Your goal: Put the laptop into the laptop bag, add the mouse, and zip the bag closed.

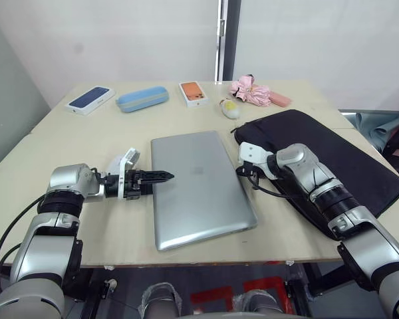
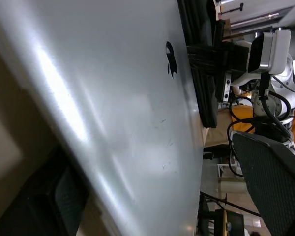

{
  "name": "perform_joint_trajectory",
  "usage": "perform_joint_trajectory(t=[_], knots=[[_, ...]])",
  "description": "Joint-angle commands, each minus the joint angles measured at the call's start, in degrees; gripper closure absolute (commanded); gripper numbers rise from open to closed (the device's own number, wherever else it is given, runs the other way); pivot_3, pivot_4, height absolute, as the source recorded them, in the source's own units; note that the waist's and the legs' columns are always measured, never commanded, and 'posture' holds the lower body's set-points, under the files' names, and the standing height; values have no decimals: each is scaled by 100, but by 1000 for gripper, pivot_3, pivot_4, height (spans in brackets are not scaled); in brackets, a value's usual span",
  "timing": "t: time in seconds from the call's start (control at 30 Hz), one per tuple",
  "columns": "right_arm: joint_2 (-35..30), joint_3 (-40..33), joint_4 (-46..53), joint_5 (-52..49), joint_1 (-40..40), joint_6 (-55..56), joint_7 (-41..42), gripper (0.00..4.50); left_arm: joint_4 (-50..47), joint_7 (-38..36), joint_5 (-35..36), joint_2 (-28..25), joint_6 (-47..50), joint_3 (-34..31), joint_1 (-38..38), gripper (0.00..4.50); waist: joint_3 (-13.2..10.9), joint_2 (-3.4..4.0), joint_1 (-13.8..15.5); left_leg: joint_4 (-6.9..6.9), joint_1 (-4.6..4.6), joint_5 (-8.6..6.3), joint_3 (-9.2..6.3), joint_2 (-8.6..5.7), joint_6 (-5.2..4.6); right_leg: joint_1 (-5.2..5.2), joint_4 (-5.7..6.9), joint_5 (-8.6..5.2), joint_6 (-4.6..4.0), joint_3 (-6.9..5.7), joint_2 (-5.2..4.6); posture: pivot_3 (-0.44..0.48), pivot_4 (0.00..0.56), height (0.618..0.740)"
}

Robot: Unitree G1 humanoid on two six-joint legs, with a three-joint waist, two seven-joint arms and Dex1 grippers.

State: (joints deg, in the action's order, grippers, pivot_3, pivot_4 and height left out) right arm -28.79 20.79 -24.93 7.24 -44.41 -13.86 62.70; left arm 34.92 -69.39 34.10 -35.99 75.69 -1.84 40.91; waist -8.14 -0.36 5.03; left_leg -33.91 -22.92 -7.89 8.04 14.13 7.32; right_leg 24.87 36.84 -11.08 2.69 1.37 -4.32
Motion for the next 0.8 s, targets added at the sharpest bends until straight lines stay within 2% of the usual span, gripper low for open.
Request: perform_joint_trajectory(t=[0.03, 0.23, 0.37, 0.47, 0.63, 0.7, 0.8], knots=[[-15, -64, 188, -126, 61, 66, 154, 4456, -479, 19, 304, 35, 172, -201, -56, 0, 0, 0, -3, 3, -1, 0, 0, 0, 0, 1, -4, 0, 0, -1, 0, 0, 150, 740], [-95, -135, 237, -151, 149, 26, 147, 4456, -548, 237, 400, 36, 95, -495, -130, 0, 0, 0, 14, 11, -8, 0, -2, 0, -1, 0, -22, 0, 0, -7, 0, 0, 150, 740], [-61, -146, 212, -176, 135, 24, 123, 4500, -645, 372, 520, 50, 249, -651, -188, 1077, -1, 0, 12, 14, -8, 0, -3, 0, -1, 0, -22, 0, 0, -9, 0, 0, 150, 740], [-26, -184, 191, -230, 119, 16, 103, 4500, -790, 471, 533, 60, 322, -681, -270, 2270, -1, 1, 2, 14, -7, 0, -2, 0, -1, 0, -25, 0, 0, -7, 0, 0, 150, 740], [34, -285, 199, -332, 94, -42, 66, 4500, -1071, 821, 741, 200, 532, -1012, -479, 3950, -2, 1, -5, 20, -9, 0, -2, 0, 0, 1, -32, 0, 0, -9, 0, 0, 150, 740], [37, -364, 225, -368, 91, -78, 39, 4500, -1321, 1001, 907, 283, 698, -1203, -615, 4134, -2, 1, -3, 24, -12, -1, -2, 0, 0, 1, -38, 0, 0, -10, 0, 0, 150, 740], [-2, -534, 332, -483, 124, -186, -16, 4500, -1803, 1368, 1190, 488, 1003, -1597, -823, 4177, -2, 1, 18, 32, -15, 0, -2, 0, -1, 1, -50, 0, 0, -13, 0, 0, 150, 740]])
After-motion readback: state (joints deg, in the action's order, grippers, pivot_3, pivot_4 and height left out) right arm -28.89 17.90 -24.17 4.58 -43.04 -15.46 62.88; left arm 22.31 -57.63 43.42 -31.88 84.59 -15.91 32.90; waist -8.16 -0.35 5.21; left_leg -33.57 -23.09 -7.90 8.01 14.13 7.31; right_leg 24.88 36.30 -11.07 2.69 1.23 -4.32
